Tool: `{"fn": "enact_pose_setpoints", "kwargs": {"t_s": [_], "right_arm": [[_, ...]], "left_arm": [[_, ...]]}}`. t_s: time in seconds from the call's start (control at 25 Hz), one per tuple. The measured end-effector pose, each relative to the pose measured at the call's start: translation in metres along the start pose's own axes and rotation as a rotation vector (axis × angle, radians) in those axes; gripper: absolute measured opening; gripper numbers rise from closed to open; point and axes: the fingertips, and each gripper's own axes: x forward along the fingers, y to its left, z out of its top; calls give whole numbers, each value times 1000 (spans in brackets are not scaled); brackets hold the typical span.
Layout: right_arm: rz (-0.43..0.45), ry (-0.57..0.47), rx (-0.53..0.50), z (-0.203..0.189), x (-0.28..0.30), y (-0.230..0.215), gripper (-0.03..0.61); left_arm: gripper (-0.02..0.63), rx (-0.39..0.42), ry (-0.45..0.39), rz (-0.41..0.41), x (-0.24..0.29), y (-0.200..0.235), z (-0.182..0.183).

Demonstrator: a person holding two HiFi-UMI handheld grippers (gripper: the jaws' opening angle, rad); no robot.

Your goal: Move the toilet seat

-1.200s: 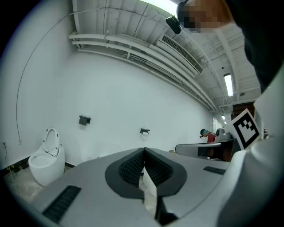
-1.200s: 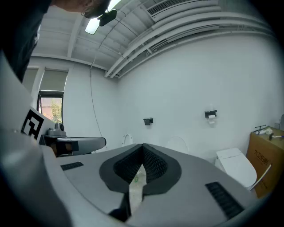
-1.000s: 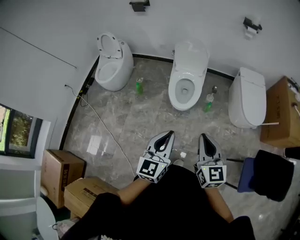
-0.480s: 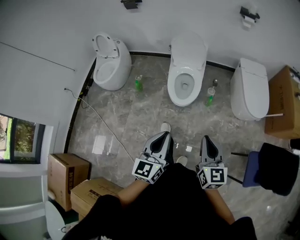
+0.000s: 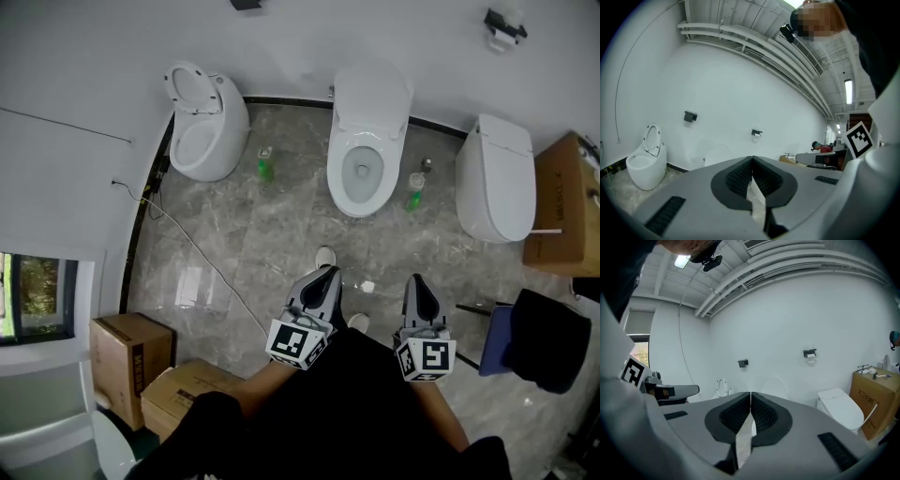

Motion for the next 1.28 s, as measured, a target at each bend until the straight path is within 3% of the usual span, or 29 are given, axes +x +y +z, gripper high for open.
{"fn": "enact_pose_setpoints", "kwargs": {"t_s": [0.24, 0.44, 0.6, 0.76, 1.04, 1.28], "right_arm": [[19, 9, -17, 28, 79, 2, 31], [11, 24, 27, 62, 159, 11, 30], [29, 11, -21, 85, 211, 19, 31], [22, 54, -44, 82, 247, 19, 30], [-74, 132, -11, 69, 282, 17, 31], [-68, 213, -180, 47, 300, 13, 31]], "left_arm": [[14, -37, 6, 26, 43, 68, 15], [14, -66, 34, 67, 82, 136, 28], [14, -73, 53, 74, 104, 177, 40], [14, -71, 74, 73, 129, 218, 45], [14, -79, 120, 4, 162, 266, 34], [14, -51, 167, -23, 196, 282, 14]]}}
